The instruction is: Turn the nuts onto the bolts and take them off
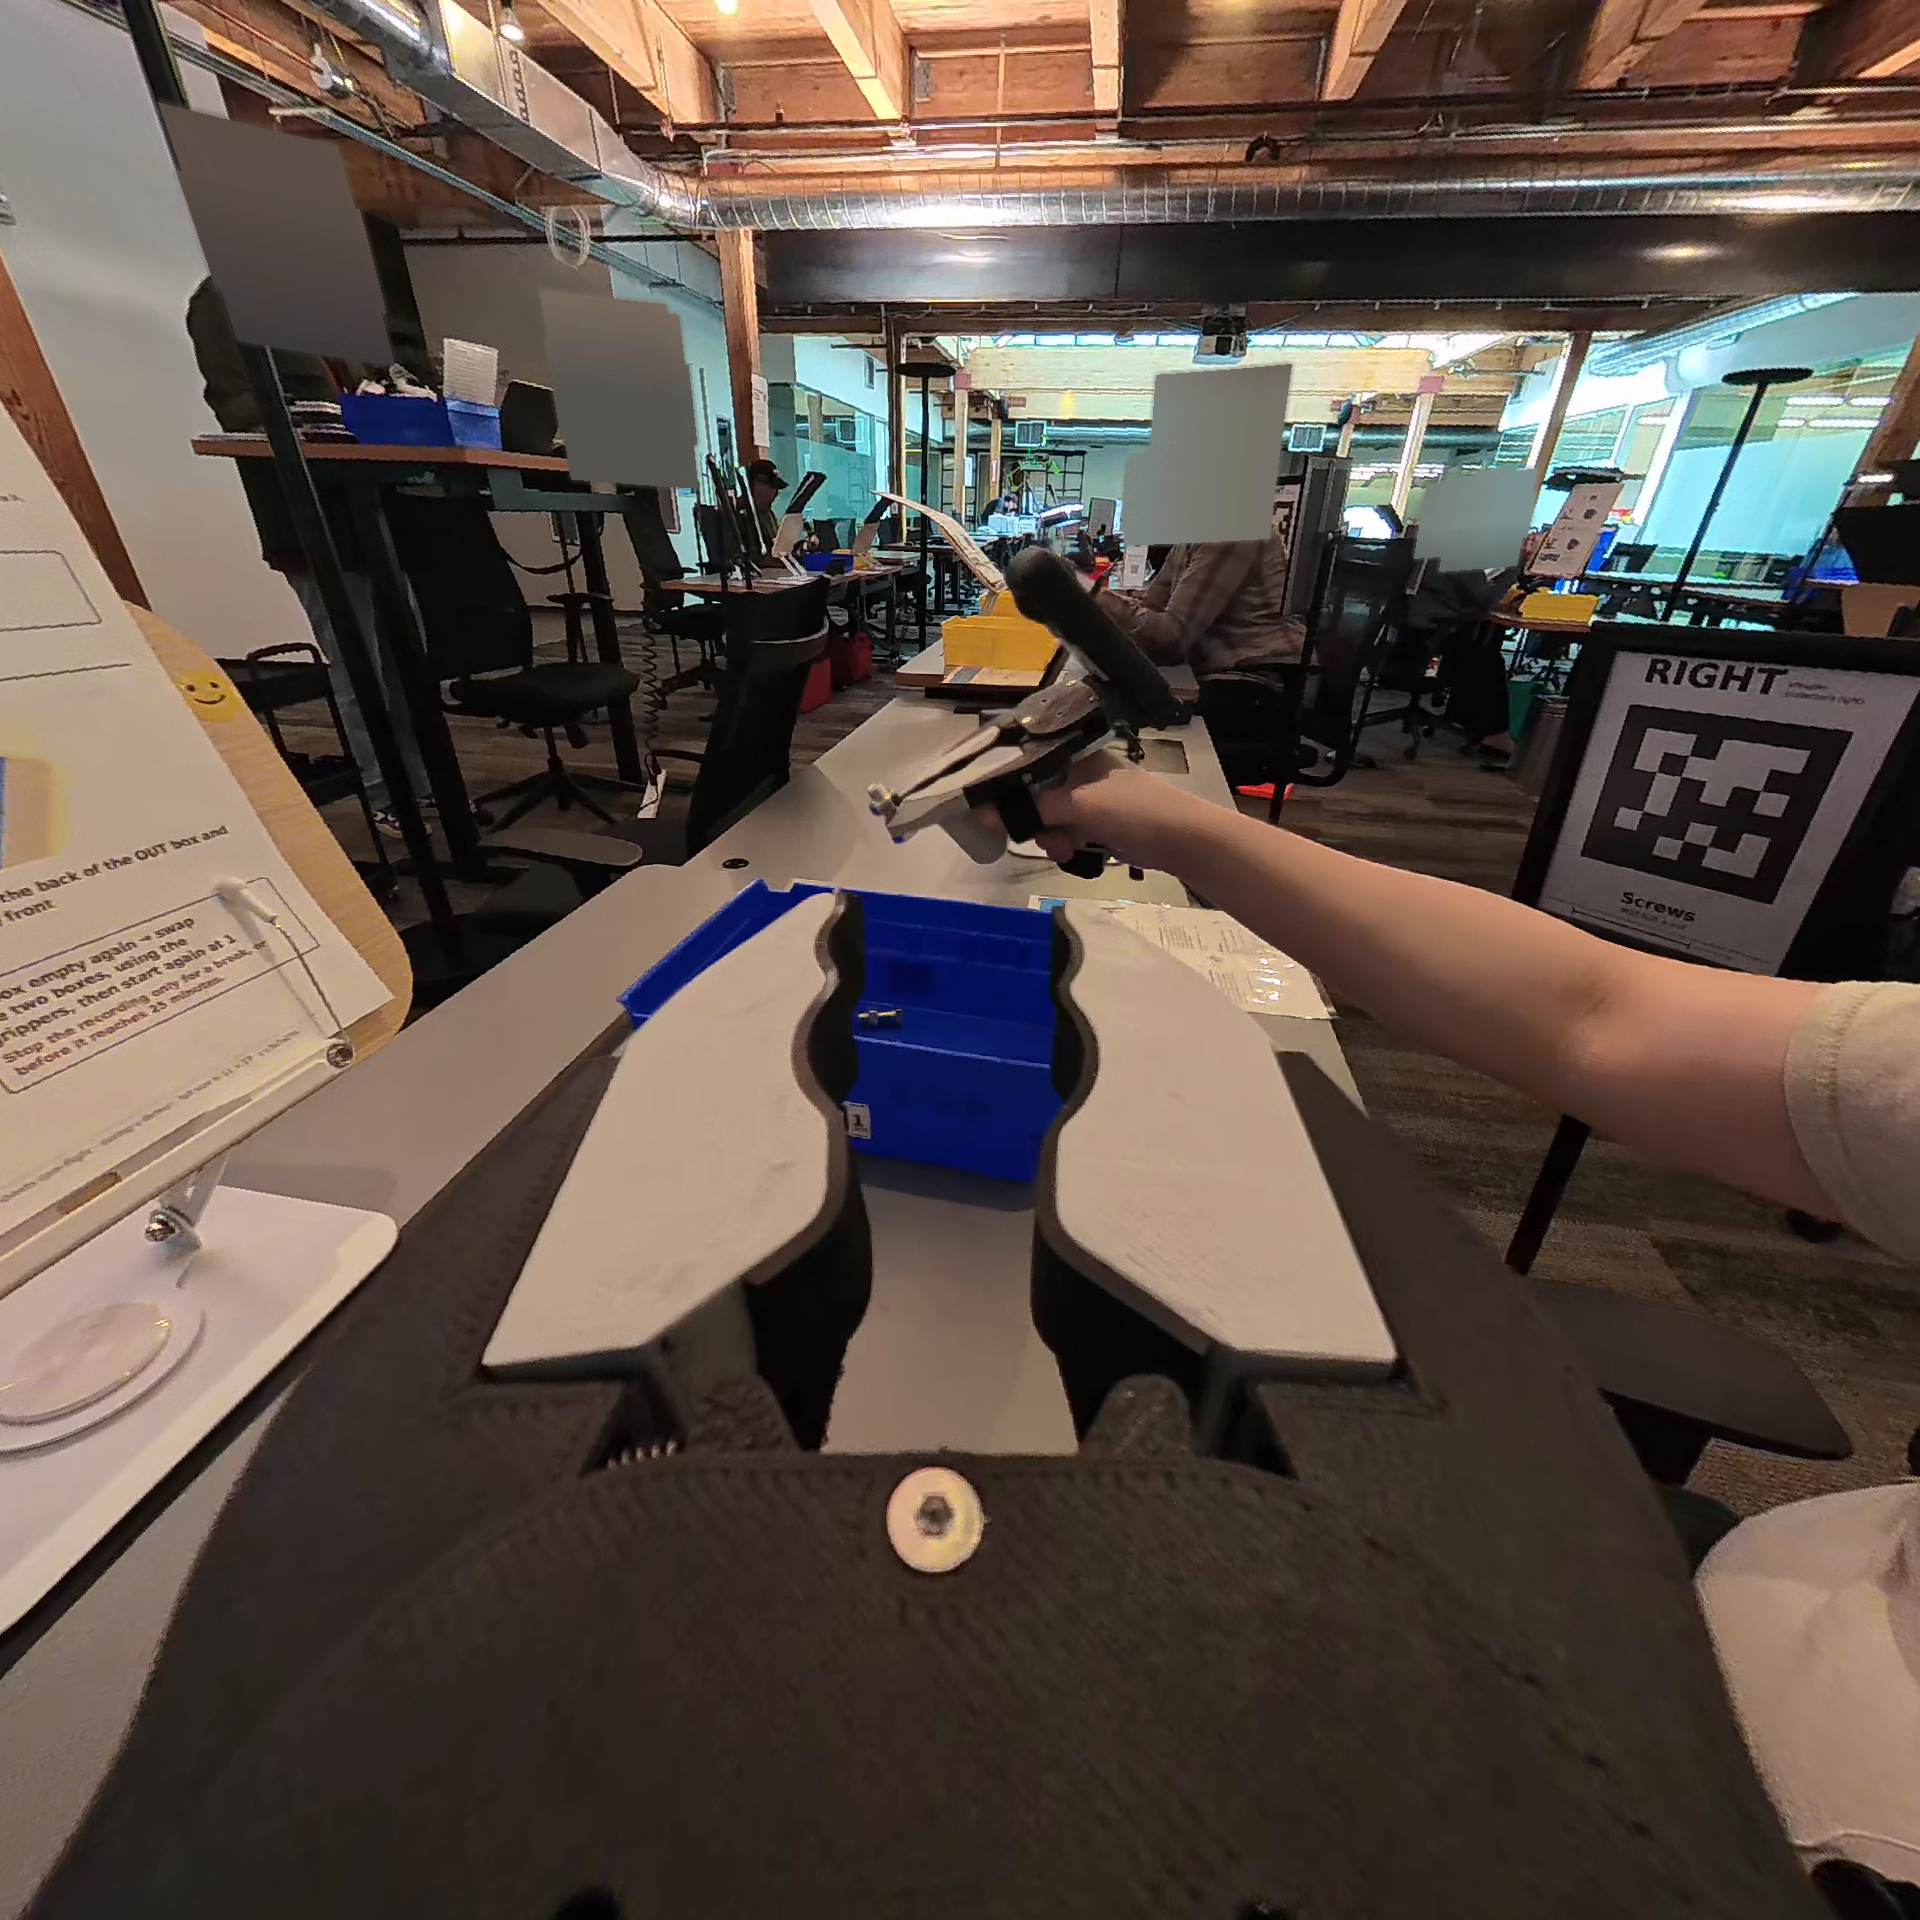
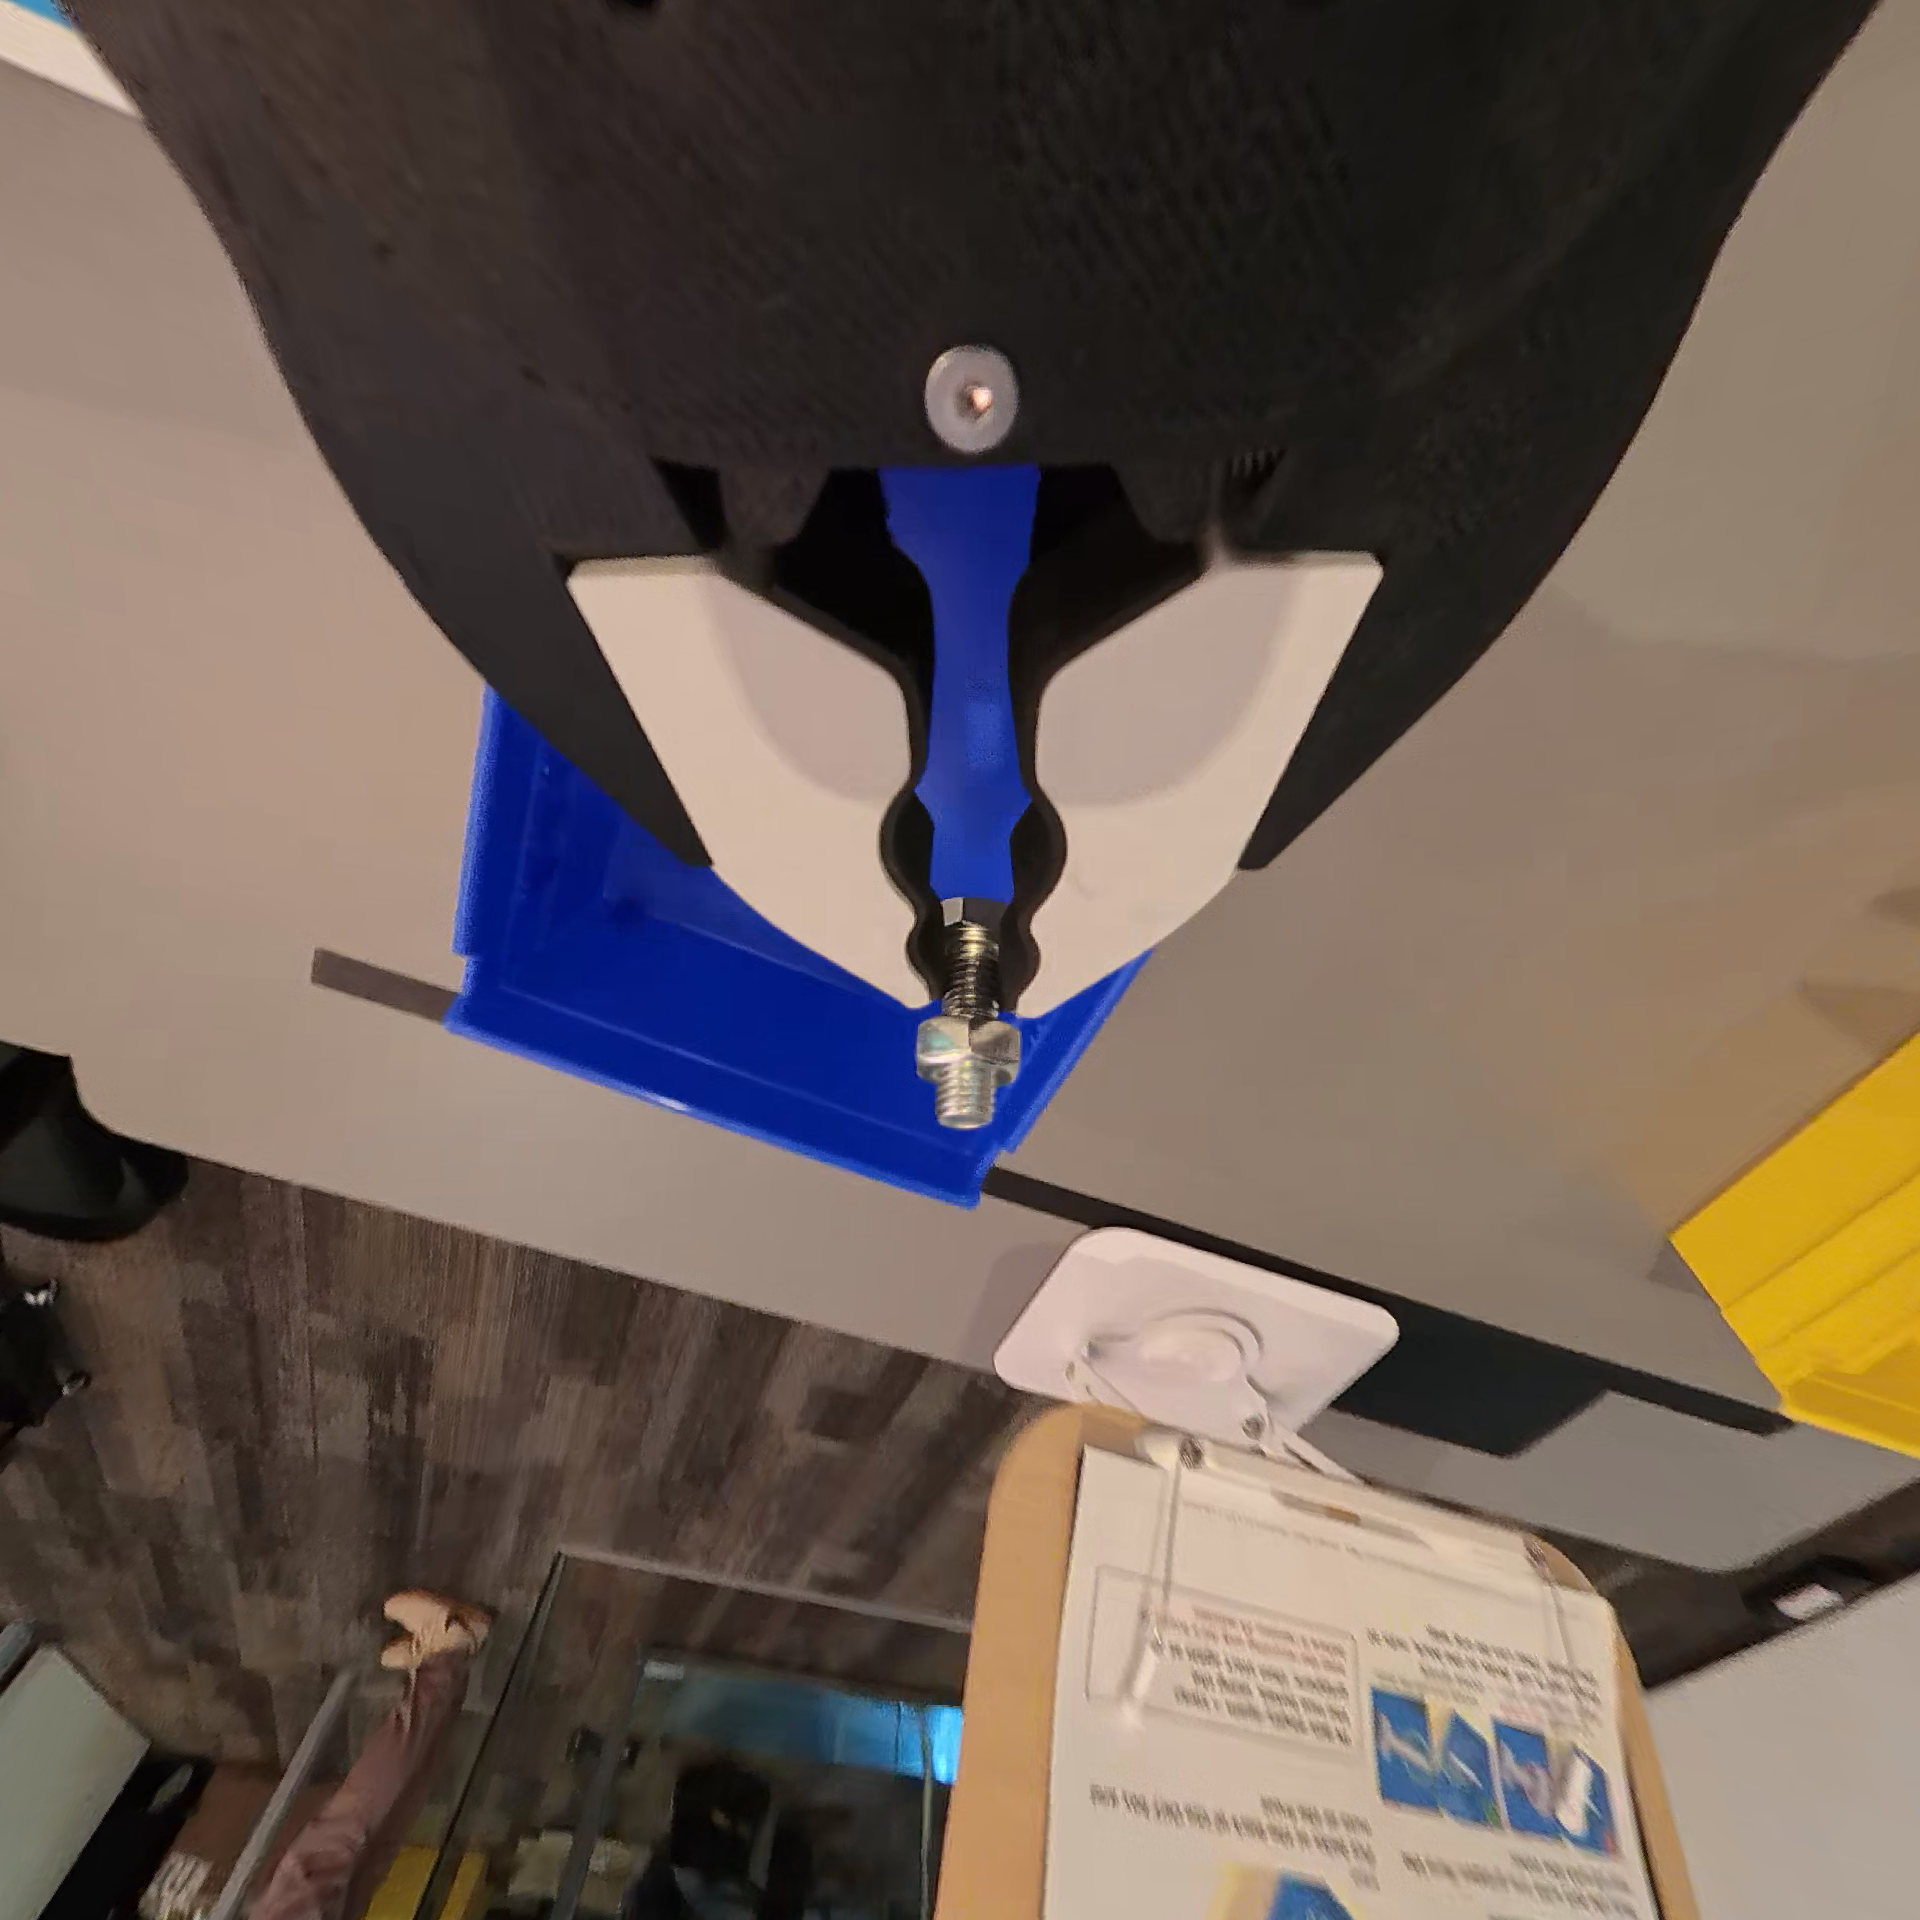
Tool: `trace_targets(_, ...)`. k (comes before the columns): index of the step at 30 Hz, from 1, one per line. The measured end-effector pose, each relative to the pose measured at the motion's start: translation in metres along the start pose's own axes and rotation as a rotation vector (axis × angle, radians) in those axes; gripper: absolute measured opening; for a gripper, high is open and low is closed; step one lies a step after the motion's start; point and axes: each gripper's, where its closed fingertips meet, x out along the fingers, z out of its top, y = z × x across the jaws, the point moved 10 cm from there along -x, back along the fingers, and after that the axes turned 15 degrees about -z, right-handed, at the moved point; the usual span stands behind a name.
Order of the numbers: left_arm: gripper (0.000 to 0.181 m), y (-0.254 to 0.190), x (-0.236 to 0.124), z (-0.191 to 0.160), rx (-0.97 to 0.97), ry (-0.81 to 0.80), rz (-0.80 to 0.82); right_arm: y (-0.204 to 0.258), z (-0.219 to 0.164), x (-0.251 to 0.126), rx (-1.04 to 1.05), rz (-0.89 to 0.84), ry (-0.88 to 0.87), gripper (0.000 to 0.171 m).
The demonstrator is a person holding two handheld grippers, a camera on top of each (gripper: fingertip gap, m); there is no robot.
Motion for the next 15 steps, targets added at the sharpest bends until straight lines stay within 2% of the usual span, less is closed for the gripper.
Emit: trace_targets(15,0.028,0.000,-0.010,0.004,0.006,-0.021,0.015,0.002,-0.035,0.042,-0.074,-0.008,0.402,0.012)
